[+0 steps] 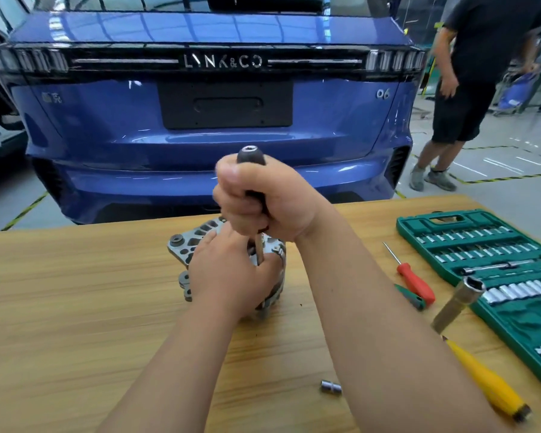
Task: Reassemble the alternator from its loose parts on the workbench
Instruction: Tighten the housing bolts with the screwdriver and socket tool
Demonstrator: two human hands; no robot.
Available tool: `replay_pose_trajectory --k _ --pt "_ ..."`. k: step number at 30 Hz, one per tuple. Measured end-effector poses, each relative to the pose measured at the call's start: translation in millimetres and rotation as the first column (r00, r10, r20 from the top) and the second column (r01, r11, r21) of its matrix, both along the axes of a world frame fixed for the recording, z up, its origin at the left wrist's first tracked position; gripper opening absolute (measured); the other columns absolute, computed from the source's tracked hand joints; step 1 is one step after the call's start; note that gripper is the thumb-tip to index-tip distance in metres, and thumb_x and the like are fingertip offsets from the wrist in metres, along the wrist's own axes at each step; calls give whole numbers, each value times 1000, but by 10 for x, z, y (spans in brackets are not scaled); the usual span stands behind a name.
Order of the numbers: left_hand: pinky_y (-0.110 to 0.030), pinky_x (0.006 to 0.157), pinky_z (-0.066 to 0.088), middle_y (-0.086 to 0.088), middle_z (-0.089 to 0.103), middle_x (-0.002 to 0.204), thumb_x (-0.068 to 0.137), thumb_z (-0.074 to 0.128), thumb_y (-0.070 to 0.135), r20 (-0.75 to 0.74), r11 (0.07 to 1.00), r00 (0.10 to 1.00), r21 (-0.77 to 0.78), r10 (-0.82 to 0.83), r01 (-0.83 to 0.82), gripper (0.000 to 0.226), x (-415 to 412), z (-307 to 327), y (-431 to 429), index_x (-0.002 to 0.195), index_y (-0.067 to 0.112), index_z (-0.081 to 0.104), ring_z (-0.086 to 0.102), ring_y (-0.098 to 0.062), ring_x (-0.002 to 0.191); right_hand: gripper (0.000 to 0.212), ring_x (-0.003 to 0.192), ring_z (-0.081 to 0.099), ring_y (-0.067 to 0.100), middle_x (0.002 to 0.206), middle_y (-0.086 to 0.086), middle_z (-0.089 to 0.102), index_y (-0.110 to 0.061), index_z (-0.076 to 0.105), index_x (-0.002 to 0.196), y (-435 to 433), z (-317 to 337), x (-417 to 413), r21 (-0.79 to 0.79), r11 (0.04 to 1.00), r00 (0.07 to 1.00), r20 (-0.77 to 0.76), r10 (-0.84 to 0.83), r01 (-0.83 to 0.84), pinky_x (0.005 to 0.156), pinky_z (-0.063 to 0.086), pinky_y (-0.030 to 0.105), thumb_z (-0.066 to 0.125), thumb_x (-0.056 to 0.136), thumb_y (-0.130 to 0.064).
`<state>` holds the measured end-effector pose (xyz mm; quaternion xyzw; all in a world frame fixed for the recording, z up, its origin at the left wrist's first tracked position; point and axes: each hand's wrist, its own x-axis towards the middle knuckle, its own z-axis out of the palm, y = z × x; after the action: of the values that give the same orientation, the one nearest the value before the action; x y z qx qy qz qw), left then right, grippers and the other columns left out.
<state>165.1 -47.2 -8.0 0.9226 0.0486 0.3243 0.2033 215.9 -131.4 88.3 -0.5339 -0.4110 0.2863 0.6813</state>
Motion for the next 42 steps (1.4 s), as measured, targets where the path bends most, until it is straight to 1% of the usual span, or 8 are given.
replay_pose_trajectory --k 6,11,16,24,29,34,38,42 --pt "-57 81 44 9 40 62 74 38 19 -63 973 997 -222 43 -56 24 -77 133 -129 61 30 21 28 -15 62 41 41 38 5 42 -13 39 -21 39 57 221 -162 -342 139 565 532 217 -819 813 41 35 17 64 87 -32" --pt "-36 64 37 19 30 65 70 45 42 -65 1000 998 -3 28 -28 20 9 18 -24 59 25 42 40 -17 69 9 57 52 16 78 0 61 -20 57 92 -70 49 -41 -82 982 964 220 -147 168 55 45 32 61 85 -25" --pt "-27 58 26 9 44 66 64 40 50 -81 999 996 -15 45 -46 30 39 -7 39 71 24 54 41 -21 75 11 46 47 18 60 4 53 -12 52 70 53 124 39 -20 967 967 -2 253 -253 43 39 23 60 70 -19" --pt "-48 72 41 12 29 58 80 48 9 -42 962 996 -259 74 -82 38 -37 75 -147 58 28 26 30 -14 55 42 39 36 4 40 -13 36 -23 35 52 200 -204 -426 260 502 476 160 -865 825 40 31 12 60 86 -25" --pt "-32 63 33 16 37 68 59 23 55 -103 997 992 2 78 -79 40 46 41 -81 74 26 45 41 -16 69 7 55 48 15 72 0 55 -18 59 83 -146 -3 -63 31 967 939 231 -254 254 53 43 28 62 82 -25" --pt "-23 50 20 14 44 66 64 38 49 -101 999 994 4 40 -39 32 40 9 39 73 25 56 43 -16 70 7 44 45 18 60 4 51 -14 54 68 -17 152 76 -5 970 968 56 244 -244 48 39 25 51 73 -19" --pt "-24 51 19 12 37 59 70 43 39 -35 999 999 -28 28 -29 21 27 13 -19 55 28 32 36 -4 57 39 42 22 15 48 -2 30 -21 30 56 39 -30 -87 44 948 945 67 -319 317 42 22 27 54 86 -29" --pt "-32 60 27 23 20 60 69 47 20 109 998 994 -60 0 6 36 -36 43 -101 62 37 16 20 7 55 50 42 28 9 42 -11 30 -22 27 52 177 -132 -363 234 526 515 112 -850 818 43 28 17 60 89 -28"
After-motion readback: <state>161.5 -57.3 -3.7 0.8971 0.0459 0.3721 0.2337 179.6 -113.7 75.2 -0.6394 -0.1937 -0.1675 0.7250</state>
